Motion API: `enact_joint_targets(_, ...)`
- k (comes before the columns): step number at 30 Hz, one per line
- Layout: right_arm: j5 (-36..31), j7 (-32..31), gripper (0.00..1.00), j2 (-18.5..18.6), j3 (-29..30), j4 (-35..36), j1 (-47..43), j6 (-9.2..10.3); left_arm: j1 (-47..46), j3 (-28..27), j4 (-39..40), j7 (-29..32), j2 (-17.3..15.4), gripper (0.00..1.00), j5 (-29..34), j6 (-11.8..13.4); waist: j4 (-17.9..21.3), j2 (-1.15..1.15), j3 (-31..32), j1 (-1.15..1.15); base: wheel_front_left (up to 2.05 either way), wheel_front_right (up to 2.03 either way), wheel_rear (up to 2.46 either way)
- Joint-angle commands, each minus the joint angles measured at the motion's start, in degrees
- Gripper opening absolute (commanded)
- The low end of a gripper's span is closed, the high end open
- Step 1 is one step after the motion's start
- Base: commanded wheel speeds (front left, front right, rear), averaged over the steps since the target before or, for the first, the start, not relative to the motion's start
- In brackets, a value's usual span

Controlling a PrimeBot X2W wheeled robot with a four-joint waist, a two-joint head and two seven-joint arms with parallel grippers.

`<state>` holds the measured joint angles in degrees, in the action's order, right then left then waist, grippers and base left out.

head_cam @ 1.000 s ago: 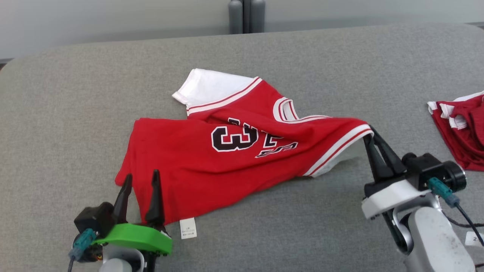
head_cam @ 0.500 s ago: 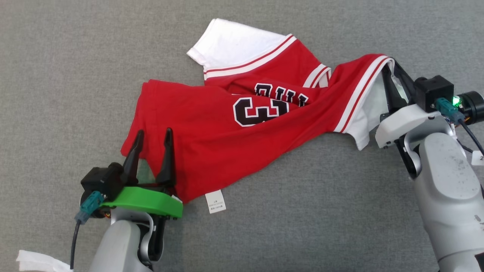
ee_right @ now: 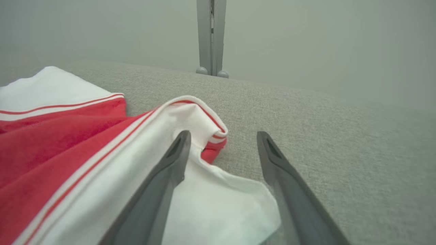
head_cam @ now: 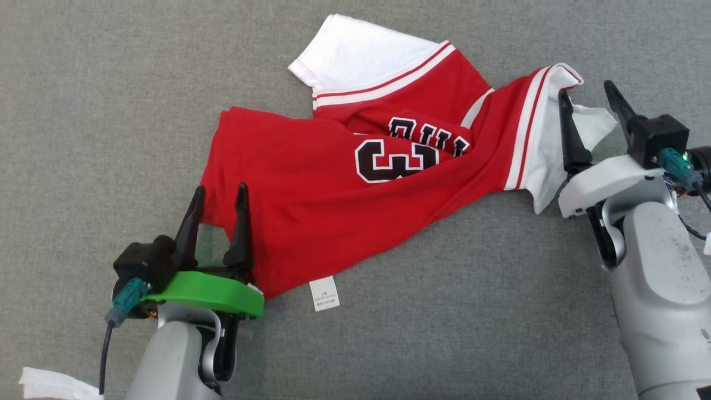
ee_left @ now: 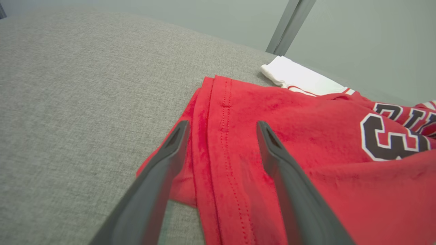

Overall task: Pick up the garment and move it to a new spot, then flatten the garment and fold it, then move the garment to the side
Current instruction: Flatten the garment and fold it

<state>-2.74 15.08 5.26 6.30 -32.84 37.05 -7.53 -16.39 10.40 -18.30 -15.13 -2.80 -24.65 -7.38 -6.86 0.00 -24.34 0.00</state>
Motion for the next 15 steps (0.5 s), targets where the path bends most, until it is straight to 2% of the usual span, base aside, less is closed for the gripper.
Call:
enact_joint_targets(1,1.0,0.1,1.0,0.4,0.7,1.4,-2.1,0.09,0.9,-0.3,0.1,0.0,-0.2,1.0,0.2,-0.2,0.9,0.0,1.3,0.0,0.0,0.0,0.0)
enact_joint_targets(6,2.7,0.1,1.0,1.2,2.5,1.7,-6.0,0.09,1.6,-0.3,0.4,0.0,-0.2,1.0,0.5,-0.2,1.1,0.0,1.9,0.0,0.0,0.0,0.0)
enact_joint_targets(12,3.0,0.1,0.98,1.4,3.1,-2.8,-3.5,0.09,1.2,-0.1,0.6,0.0,-0.2,1.0,0.7,-0.2,0.7,0.0,1.2,0.0,0.0,0.0,0.0)
enact_joint_targets(14,3.2,0.1,0.84,1.3,2.9,-3.9,-2.3,0.09,0.9,-0.1,0.7,0.0,-0.2,1.0,0.9,-0.2,0.5,0.0,0.9,0.0,0.0,0.0,0.0)
enact_joint_targets(15,3.1,0.1,0.6,1.4,2.7,-4.4,-2.1,0.09,0.9,-0.1,0.6,0.0,-0.2,1.0,1.0,-0.2,0.4,0.0,0.8,0.0,0.0,0.0,0.0)
